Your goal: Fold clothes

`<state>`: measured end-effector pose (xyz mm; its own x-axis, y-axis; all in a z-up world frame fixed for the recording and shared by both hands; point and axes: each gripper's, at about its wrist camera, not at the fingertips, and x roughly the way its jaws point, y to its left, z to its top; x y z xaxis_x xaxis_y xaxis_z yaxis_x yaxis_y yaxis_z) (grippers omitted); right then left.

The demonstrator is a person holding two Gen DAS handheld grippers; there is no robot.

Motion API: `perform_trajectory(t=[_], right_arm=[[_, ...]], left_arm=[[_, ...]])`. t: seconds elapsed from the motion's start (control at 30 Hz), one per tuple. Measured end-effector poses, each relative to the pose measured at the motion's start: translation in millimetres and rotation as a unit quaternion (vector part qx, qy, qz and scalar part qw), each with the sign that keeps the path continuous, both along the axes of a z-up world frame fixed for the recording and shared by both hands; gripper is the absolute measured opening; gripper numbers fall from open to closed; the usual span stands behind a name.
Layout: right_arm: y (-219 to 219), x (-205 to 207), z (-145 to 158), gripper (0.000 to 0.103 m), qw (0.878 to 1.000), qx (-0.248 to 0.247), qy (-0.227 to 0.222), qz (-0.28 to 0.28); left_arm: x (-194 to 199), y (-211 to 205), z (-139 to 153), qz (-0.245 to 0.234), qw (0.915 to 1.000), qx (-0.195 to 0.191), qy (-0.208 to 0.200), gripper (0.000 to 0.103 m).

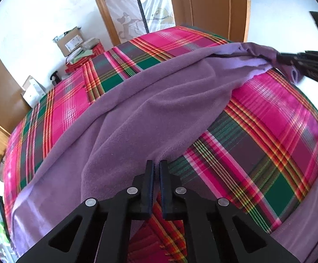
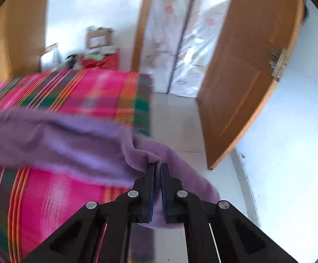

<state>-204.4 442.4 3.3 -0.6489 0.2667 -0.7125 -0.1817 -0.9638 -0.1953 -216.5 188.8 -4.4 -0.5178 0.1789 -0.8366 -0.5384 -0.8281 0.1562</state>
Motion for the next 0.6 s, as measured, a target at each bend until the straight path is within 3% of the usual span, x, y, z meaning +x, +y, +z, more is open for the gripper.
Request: perform_trajectory(t=[0.13, 0.2, 0.4, 0.53, 0.6], right_arm=[[23, -13, 1, 0.008, 0.999, -0.009, 0.009, -0.041], [23, -8, 1, 0.017, 0.999, -0.018, 0.014, -0.036], [-17, 14, 0, 0.032, 0.995, -0.050, 0.024, 0.078], [-47, 23, -11, 0.037, 0.988, -0.043, 0.010, 0.151], [-65, 23, -17, 0.037, 0.983, -0.017, -0.005, 0.181]], left_arm=[[3, -6, 6, -0.001, 0.9998, 0.018, -0.003, 0.004], [4, -9, 12, -0.002, 0.9996, 0.029, -0.002, 0.004], [8, -19, 29, 0.001, 0.9981, 0.060, 0.011, 0.004], [9, -28, 35, 0.017, 0.9955, 0.093, 0.001, 0.004], [12, -33, 40, 0.022, 0.9947, 0.100, 0.005, 0.002]])
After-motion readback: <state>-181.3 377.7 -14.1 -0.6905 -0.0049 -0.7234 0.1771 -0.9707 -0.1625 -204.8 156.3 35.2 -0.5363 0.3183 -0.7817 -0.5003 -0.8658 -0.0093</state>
